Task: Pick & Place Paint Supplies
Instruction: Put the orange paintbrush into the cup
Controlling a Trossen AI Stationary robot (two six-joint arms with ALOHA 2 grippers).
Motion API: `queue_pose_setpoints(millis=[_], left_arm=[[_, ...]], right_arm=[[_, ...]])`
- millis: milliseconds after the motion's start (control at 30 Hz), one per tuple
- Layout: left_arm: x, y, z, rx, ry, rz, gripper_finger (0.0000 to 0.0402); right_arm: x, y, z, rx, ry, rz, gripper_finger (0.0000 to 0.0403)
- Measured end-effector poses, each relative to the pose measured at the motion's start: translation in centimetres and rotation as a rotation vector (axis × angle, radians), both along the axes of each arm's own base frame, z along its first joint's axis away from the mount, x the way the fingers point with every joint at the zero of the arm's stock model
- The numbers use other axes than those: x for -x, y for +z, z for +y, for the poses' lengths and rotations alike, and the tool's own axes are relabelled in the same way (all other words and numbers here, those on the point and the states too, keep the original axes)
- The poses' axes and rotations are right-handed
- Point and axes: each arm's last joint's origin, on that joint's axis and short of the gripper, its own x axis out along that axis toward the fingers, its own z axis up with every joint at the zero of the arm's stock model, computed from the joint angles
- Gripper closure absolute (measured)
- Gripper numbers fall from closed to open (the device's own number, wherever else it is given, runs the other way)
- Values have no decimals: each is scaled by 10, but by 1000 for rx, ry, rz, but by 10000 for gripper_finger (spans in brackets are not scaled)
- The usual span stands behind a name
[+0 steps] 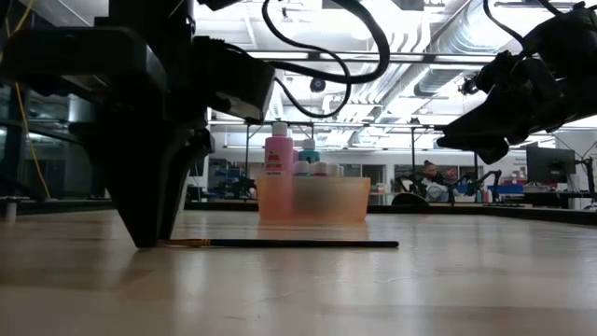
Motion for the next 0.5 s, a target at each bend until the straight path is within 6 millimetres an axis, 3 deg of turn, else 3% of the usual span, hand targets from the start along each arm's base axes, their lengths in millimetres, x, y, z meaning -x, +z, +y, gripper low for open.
queue_pose_setpoints(millis=[267, 500], left_arm=[[0, 0, 0, -9, 21, -4, 299], [-2, -11, -1, -30, 26, 16, 329]], right_arm=[[0, 0, 0, -1, 0, 5, 243], [0, 0, 0, -1, 0, 5, 243]])
